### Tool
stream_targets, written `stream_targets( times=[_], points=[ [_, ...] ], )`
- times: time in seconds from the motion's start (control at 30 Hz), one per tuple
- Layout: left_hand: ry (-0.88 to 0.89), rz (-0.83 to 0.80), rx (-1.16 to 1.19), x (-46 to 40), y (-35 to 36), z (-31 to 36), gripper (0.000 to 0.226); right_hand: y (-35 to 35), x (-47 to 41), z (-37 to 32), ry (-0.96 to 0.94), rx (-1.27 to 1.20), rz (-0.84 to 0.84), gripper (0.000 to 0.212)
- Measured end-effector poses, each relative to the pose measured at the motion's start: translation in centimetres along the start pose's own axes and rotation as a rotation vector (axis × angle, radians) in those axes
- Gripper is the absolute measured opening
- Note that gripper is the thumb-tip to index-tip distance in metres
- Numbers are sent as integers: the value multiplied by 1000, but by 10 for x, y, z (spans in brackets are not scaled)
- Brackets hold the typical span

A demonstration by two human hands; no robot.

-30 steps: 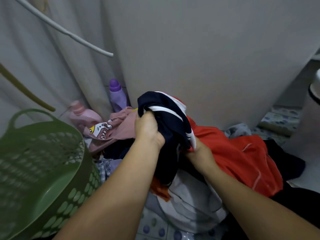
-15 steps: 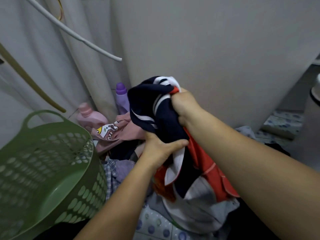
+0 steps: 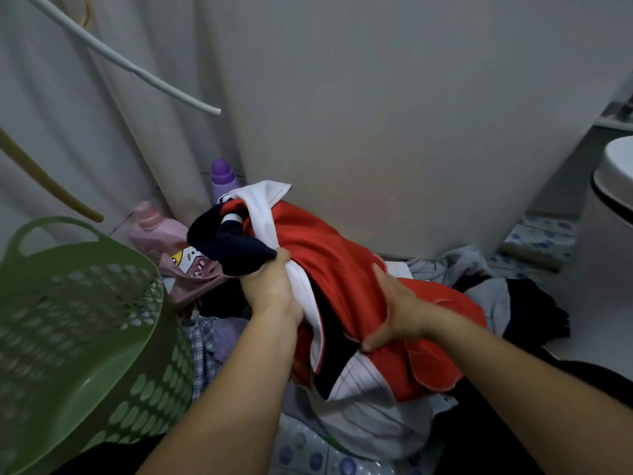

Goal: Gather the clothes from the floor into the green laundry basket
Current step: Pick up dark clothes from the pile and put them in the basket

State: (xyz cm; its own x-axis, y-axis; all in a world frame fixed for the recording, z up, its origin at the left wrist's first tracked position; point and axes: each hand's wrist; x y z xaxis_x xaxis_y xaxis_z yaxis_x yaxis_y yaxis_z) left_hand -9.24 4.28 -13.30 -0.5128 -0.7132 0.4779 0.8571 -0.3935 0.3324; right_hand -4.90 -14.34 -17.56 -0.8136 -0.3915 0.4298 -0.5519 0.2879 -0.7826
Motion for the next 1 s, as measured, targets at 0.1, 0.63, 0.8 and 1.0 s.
stream_targets(
  times=[0.1, 0.63, 0.8, 1.0],
  points=[
    [-46, -53, -16, 8, -4, 11, 10, 31, -13, 12, 173, 65, 54, 138],
    [79, -251, 98, 15, -86, 139, 46, 0, -10, -210, -295, -1755, 269, 25],
    [165, -277, 168, 18, -130, 187, 28, 3, 13, -288, -579, -1854, 175, 42],
    [244, -101, 227, 11, -191, 219, 40, 33, 28, -353, -720, -1686, 24, 24]
  ],
)
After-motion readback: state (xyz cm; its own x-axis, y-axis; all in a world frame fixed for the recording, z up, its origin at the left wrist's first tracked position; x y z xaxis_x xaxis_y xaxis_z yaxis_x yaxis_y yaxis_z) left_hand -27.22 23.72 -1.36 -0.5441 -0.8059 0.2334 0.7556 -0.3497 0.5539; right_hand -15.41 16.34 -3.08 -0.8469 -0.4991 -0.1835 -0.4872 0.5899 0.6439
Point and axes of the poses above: each hand's wrist, its own x-axis away from the middle knuckle, its own y-axis out of the palm, z = x × y, and after that the axes turned 4 degrees about z, right-handed
